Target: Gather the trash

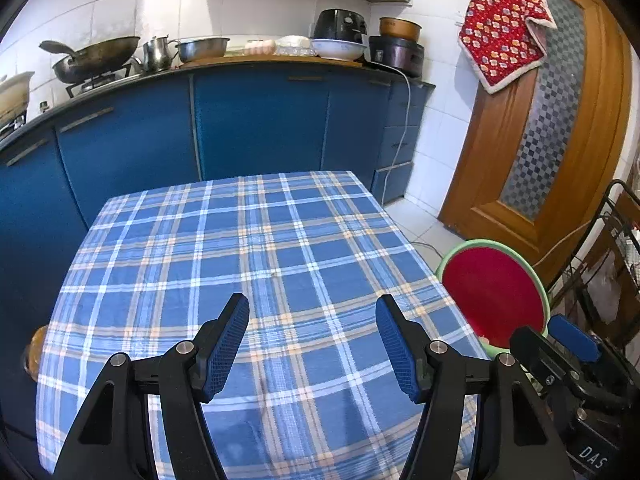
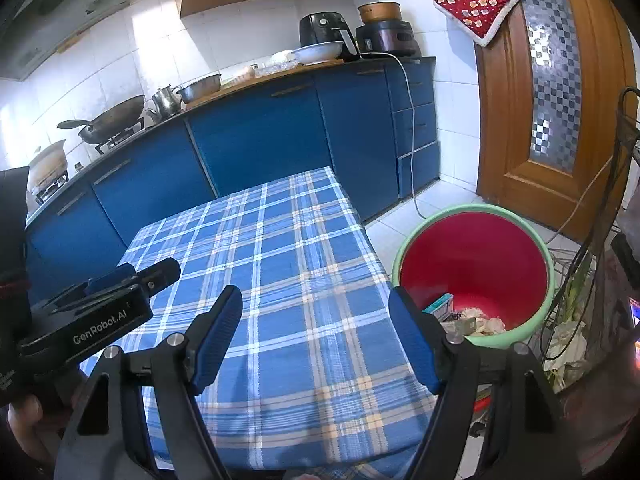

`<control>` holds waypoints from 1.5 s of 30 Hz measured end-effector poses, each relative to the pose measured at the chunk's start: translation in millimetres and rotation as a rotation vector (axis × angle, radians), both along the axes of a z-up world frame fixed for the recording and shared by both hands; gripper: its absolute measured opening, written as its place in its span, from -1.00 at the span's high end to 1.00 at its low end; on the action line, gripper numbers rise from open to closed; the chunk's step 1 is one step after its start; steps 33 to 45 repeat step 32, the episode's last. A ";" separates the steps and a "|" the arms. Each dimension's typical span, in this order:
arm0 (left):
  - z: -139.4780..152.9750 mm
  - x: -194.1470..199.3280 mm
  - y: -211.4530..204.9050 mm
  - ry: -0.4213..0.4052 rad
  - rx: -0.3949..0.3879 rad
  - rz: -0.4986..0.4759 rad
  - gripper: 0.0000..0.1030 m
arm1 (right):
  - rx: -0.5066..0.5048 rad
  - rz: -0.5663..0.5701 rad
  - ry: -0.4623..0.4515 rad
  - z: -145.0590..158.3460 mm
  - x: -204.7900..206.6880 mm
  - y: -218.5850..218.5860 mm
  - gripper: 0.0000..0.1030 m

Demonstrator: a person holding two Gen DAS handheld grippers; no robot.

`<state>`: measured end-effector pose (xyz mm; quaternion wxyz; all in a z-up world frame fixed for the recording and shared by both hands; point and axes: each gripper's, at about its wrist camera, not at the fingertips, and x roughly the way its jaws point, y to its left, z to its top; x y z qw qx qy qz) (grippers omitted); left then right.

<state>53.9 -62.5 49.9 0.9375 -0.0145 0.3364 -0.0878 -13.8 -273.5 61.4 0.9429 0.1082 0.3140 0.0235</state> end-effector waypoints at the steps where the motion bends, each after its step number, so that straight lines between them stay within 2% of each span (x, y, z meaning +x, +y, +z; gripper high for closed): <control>1: 0.1 -0.1 0.6 -0.001 0.000 0.001 -0.31 | 0.000 0.001 0.000 0.1 -0.3 0.4 -0.48; 45: 0.7 -1.2 5.7 0.005 0.002 0.014 -0.31 | -0.005 -0.005 0.003 0.4 -1.0 1.8 -0.54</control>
